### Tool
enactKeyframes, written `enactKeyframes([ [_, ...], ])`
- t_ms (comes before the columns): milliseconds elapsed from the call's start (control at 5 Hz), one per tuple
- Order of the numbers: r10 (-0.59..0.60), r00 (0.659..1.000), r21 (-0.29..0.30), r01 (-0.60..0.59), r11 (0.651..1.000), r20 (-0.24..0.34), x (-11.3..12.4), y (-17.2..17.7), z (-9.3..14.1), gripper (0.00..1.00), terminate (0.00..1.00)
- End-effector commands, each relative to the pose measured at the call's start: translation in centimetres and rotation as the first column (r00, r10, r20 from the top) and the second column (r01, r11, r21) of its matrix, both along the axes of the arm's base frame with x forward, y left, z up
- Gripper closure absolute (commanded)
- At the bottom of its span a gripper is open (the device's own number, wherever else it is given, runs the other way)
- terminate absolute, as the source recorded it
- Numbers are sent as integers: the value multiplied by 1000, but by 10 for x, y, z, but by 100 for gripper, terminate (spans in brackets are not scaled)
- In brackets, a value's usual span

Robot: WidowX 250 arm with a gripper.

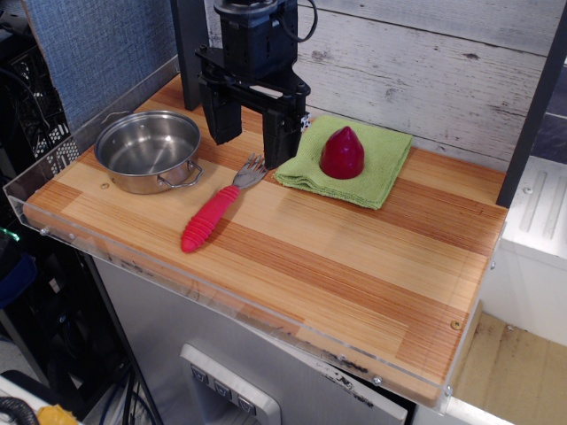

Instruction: Pick fruit from vessel and place it in the vessel

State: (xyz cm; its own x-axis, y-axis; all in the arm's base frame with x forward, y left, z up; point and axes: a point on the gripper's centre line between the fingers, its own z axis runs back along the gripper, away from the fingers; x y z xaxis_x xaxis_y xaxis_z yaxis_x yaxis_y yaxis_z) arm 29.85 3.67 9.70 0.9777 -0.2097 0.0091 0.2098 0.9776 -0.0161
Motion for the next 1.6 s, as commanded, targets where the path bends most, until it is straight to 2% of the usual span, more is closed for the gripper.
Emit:
enactKeyframes([
  [0, 0, 1000, 0, 0, 1000, 0, 0, 0, 0, 0, 0],
  [200, -25, 999, 34, 25, 999, 23, 18, -5, -11, 0, 0],
  [600, 16, 1000, 38, -17, 999, 18, 55, -9, -37, 0, 0],
  [800, -1, 1000, 45, 1, 999, 3, 75, -23, -50, 0, 0],
  [1400, 5, 1000, 58, -6, 998, 22, 89, -35, -55, 0, 0],
])
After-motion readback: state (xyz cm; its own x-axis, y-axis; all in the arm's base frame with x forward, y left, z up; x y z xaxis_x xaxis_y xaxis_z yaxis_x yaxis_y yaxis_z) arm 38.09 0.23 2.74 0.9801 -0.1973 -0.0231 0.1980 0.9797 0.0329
